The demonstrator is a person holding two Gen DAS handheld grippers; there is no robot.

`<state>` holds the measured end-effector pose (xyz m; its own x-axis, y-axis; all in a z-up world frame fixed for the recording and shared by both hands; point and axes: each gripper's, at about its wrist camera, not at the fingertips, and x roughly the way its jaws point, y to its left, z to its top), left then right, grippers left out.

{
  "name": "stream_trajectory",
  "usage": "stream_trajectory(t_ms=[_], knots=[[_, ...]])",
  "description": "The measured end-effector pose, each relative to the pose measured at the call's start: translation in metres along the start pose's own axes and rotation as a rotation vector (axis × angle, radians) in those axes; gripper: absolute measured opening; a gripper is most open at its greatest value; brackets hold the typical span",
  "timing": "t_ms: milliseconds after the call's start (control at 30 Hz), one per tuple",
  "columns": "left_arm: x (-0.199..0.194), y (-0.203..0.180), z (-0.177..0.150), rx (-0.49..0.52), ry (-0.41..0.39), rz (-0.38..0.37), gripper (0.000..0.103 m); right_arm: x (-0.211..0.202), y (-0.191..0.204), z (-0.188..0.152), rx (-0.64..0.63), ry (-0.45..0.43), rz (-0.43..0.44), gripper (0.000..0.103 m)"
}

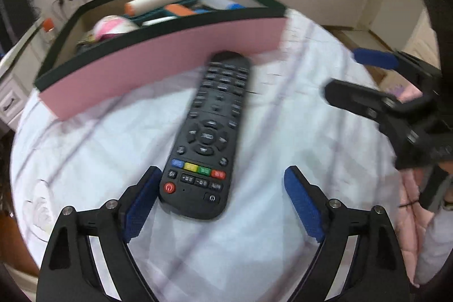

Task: Organize rigid objects
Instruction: 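Lower the left gripper onto the black TV remote and close on it, then lift the remote with the left gripper and carry it over the box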

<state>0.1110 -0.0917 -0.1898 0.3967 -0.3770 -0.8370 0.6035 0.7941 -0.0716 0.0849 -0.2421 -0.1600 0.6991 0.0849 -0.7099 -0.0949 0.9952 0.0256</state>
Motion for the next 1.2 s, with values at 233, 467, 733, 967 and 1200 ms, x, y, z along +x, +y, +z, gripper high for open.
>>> stream_trajectory(t_ms=[233, 467, 733, 967, 1200], knots=[[0.009, 0.006, 0.014, -0.101, -0.016, 0.11, 0.091, -0.006, -0.014, -0.006, 0.027, -0.009, -0.001, 0.103], [0.032, 0.007, 0.037, -0.125, -0.009, 0.163, 0.09, 0.008, -0.019, -0.006, 0.033, 0.002, 0.021, 0.103], [0.031, 0.003, 0.049, -0.092, -0.009, 0.102, 0.048, 0.018, -0.029, -0.005, 0.055, 0.008, 0.025, 0.103], [0.014, 0.001, 0.031, -0.127, -0.043, 0.084, 0.044, 0.017, -0.03, -0.007, 0.063, 0.011, 0.029, 0.103], [0.001, -0.009, 0.003, -0.121, -0.022, 0.104, 0.044, 0.013, -0.019, -0.01, 0.054, 0.018, 0.038, 0.103]])
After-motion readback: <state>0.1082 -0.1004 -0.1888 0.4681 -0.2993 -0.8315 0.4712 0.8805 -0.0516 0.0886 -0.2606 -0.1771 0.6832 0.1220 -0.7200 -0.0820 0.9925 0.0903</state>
